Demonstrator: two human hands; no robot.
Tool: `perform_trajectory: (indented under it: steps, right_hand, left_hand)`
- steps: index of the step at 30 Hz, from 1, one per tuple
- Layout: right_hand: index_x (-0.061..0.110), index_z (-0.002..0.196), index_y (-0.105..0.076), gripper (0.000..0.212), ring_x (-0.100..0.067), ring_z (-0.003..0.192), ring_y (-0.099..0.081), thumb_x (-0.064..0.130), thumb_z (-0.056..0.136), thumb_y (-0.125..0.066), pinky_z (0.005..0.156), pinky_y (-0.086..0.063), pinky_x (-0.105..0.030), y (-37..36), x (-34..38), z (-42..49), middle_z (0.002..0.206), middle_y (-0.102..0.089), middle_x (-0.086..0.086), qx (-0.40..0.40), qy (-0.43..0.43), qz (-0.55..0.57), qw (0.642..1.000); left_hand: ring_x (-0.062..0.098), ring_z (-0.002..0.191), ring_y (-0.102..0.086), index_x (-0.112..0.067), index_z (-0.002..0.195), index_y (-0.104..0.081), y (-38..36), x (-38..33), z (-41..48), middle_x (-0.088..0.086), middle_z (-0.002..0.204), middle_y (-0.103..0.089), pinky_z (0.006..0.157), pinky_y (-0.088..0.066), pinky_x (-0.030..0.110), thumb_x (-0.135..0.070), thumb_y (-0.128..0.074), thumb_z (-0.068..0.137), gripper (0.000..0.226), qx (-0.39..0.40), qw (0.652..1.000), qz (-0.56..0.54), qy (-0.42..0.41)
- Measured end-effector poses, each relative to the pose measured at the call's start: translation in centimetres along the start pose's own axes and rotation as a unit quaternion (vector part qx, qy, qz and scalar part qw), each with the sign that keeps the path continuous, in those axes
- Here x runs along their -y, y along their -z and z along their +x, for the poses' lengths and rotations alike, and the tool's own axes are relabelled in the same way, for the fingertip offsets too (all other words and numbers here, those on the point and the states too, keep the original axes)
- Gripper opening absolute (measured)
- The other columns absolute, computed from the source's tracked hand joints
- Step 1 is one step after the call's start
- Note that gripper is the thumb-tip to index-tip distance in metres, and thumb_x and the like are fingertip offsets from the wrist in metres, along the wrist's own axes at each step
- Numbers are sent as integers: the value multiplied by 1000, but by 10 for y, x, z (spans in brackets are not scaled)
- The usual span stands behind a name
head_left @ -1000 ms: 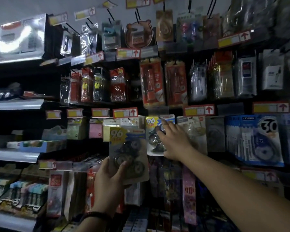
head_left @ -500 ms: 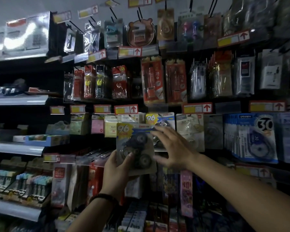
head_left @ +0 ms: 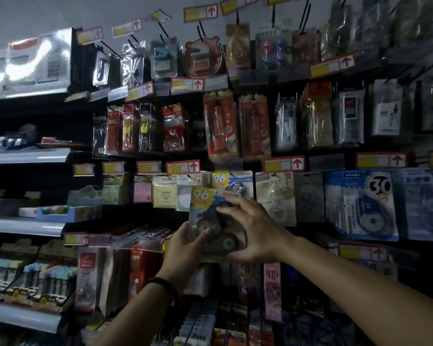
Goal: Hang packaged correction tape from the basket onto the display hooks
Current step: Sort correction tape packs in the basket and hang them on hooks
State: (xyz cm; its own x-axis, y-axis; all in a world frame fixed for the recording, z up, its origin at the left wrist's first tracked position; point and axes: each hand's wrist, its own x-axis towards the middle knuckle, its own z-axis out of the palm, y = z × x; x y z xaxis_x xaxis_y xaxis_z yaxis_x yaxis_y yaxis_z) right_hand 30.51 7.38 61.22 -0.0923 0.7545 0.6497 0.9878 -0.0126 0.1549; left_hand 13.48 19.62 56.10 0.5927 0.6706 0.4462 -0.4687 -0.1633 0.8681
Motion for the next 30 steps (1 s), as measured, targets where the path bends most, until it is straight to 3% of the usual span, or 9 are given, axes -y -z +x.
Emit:
perform_trajectory:
  steps: [3, 5, 7, 13, 18, 24, 28, 30]
  right_hand:
    - [29, 157, -37, 108, -24, 145, -30, 74, 65, -71, 121, -33, -45, -1, -5, 5, 157, -31, -1, -16, -3, -74, 997]
    - [27, 156, -38, 108, -27, 144, -30, 74, 63, -66, 119, -36, -49, -1, -6, 9, 157, -32, -4, -17, -29, -113, 993]
    - [23, 156, -39, 108, -31, 144, -30, 77, 64, -60, 120, -36, -51, 0, -7, 14, 158, -32, -9, -14, -40, -156, 987]
    - [18, 156, -41, 109, -38, 145, -32, 62, 64, -81, 116, -41, -55, 2, -14, 35, 159, -34, -18, -18, -85, -223, 971]
    - [19, 157, -36, 109, -39, 149, -27, 61, 68, -81, 118, -38, -56, 0, -21, 44, 162, -28, -18, -2, -106, -246, 963]
    - [19, 152, -46, 107, -37, 138, -40, 72, 62, -73, 115, -40, -51, 6, -28, 49, 152, -43, -17, 14, -73, -273, 959]
    - [23, 159, -34, 107, -34, 148, -28, 70, 70, -70, 122, -28, -49, 7, -30, 52, 161, -31, -14, 59, -94, -298, 948]
    - [23, 161, -28, 105, -35, 151, -22, 61, 75, -73, 123, -24, -49, 3, -30, 54, 166, -23, -15, 74, -107, -308, 942]
  left_hand:
    - [17, 93, -78, -17, 123, -64, 1, 2, 4, 8, 116, -78, 65, -60, 26, -19, -76, 96, 29, -30, 993, 106, -39]
    - [11, 107, -69, -28, 129, -56, 6, 6, 10, -7, 122, -68, 83, -59, 29, -29, -79, 94, 42, -71, 957, 264, -100]
    - [8, 117, -58, -30, 141, -53, 9, 6, 11, -10, 127, -59, 99, -52, 31, -32, -78, 93, 54, -86, 909, 375, -159]
    - [23, 131, -49, -36, 151, -45, 5, -7, 3, -6, 146, -51, 110, -47, 39, -43, -66, 94, 60, -41, 807, 559, -187]
    - [20, 130, -50, -32, 149, -46, 6, -6, 0, -8, 145, -54, 106, -47, 35, -46, -63, 98, 55, -28, 798, 572, -187]
    - [21, 128, -53, -30, 144, -51, 9, -3, 7, -7, 141, -58, 104, -49, 36, -46, -64, 97, 52, -21, 797, 576, -180]
    - [21, 124, -56, -31, 137, -55, 9, 0, 8, -8, 133, -61, 101, -50, 37, -52, -60, 96, 46, -13, 793, 582, -178]
    - [22, 120, -58, -30, 132, -58, 7, -1, 6, -7, 128, -63, 99, -51, 39, -63, -48, 88, 55, -10, 791, 586, -174]
